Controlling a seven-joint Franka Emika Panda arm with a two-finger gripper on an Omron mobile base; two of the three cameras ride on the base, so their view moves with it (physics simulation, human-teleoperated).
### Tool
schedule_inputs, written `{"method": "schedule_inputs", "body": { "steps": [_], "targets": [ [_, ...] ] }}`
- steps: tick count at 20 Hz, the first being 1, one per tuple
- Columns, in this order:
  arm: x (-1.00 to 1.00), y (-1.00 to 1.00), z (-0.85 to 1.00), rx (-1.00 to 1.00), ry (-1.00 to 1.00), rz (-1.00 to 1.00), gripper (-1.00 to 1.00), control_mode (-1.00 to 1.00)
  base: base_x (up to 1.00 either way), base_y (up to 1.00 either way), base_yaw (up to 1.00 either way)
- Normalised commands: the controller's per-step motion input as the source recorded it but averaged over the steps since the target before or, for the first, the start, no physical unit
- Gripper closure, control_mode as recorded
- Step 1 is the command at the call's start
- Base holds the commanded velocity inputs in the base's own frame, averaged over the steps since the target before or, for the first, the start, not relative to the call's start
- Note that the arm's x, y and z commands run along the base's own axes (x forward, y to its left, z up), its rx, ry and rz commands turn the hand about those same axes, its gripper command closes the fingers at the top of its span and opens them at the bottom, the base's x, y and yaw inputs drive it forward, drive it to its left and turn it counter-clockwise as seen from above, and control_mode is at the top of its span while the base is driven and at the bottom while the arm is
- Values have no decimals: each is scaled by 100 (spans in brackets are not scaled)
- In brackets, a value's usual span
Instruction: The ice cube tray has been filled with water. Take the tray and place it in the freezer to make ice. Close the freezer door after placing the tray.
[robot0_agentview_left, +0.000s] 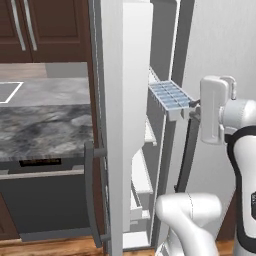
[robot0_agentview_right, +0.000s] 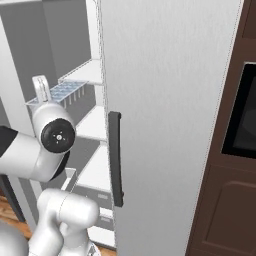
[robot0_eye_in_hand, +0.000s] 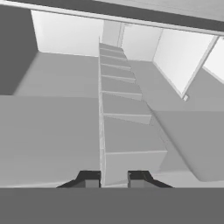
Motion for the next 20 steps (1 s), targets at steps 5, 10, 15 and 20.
{"method": "schedule_inputs", "body": {
  "steps": [5, 10, 15, 20],
  "targets": [
    [30, 16, 0, 0, 0, 0, 100, -100, 0, 0, 0],
    [28, 12, 0, 0, 0, 0, 100, -100, 0, 0, 0],
    [26, 0, 1, 0, 0, 0, 100, -100, 0, 0, 0],
    [28, 0, 3, 0, 0, -1, 100, -100, 0, 0, 0]
  ]
}}
